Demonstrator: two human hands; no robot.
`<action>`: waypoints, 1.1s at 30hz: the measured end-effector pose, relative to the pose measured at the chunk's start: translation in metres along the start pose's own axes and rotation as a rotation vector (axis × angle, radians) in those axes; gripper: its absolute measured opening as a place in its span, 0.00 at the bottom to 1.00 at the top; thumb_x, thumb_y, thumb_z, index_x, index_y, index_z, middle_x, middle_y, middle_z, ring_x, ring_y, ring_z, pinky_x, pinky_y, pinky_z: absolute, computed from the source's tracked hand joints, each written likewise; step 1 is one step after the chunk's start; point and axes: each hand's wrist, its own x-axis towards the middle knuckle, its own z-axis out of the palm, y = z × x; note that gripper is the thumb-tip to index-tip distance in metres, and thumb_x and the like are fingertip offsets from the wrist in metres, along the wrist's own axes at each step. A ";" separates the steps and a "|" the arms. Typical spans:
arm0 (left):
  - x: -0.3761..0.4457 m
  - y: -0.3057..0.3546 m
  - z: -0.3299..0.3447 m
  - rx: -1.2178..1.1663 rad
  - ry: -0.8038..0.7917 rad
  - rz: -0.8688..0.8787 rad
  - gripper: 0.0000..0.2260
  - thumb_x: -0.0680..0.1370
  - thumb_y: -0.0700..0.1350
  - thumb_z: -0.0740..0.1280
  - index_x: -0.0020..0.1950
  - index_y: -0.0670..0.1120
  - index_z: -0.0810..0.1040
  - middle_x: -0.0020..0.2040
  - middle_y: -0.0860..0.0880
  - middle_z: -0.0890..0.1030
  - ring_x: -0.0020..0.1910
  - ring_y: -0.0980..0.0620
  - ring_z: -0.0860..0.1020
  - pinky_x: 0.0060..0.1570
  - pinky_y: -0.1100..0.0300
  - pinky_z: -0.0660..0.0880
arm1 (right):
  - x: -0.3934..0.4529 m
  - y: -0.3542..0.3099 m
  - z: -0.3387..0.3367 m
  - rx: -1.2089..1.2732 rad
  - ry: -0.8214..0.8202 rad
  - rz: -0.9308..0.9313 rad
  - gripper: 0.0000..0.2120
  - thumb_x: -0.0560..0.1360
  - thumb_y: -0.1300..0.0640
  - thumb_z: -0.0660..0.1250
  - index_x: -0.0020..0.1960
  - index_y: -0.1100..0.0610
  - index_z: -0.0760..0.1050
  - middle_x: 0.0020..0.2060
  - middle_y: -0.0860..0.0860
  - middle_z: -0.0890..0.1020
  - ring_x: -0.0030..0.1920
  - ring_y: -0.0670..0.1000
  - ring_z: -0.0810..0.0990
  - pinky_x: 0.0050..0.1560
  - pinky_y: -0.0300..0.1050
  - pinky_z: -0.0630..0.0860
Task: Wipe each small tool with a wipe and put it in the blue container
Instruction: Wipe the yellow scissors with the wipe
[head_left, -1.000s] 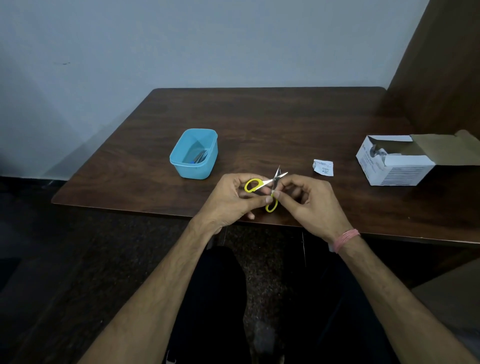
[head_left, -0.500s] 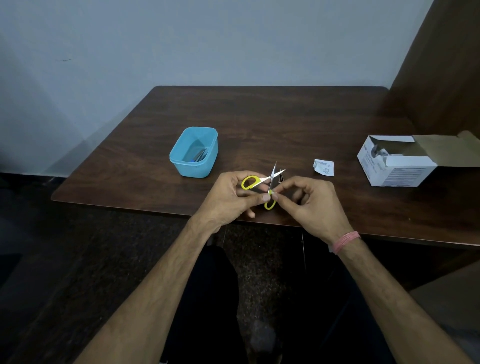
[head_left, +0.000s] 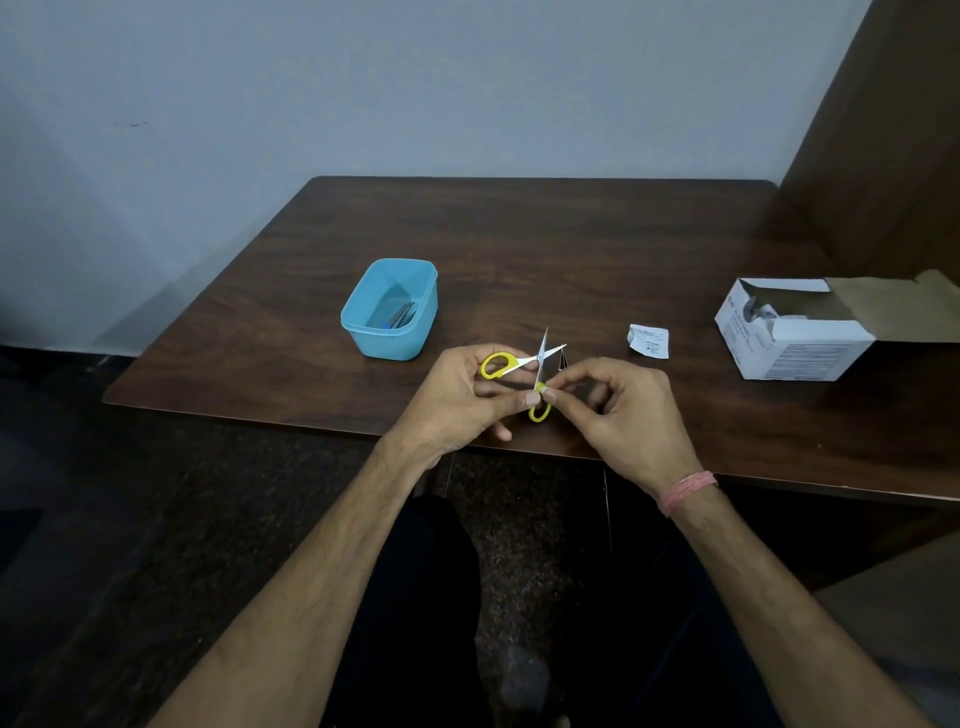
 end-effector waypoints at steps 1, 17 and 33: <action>0.000 -0.001 0.000 0.000 0.001 0.001 0.17 0.79 0.33 0.80 0.66 0.41 0.84 0.58 0.43 0.91 0.51 0.51 0.90 0.30 0.62 0.81 | 0.000 -0.001 0.000 0.002 0.003 0.004 0.04 0.76 0.55 0.82 0.48 0.48 0.89 0.30 0.41 0.81 0.28 0.45 0.75 0.36 0.29 0.67; -0.002 0.000 0.003 -0.026 0.063 0.012 0.15 0.79 0.34 0.80 0.63 0.45 0.86 0.57 0.46 0.91 0.51 0.49 0.90 0.29 0.61 0.81 | 0.000 0.000 0.000 -0.060 -0.200 -0.047 0.06 0.73 0.51 0.84 0.43 0.42 0.88 0.40 0.40 0.85 0.35 0.49 0.80 0.40 0.50 0.80; 0.000 0.001 0.002 0.029 0.050 -0.016 0.15 0.79 0.35 0.80 0.64 0.47 0.84 0.57 0.47 0.91 0.50 0.49 0.91 0.24 0.62 0.78 | 0.003 0.005 0.005 -0.062 -0.078 -0.071 0.07 0.77 0.56 0.81 0.47 0.45 0.86 0.44 0.41 0.82 0.34 0.51 0.79 0.42 0.49 0.79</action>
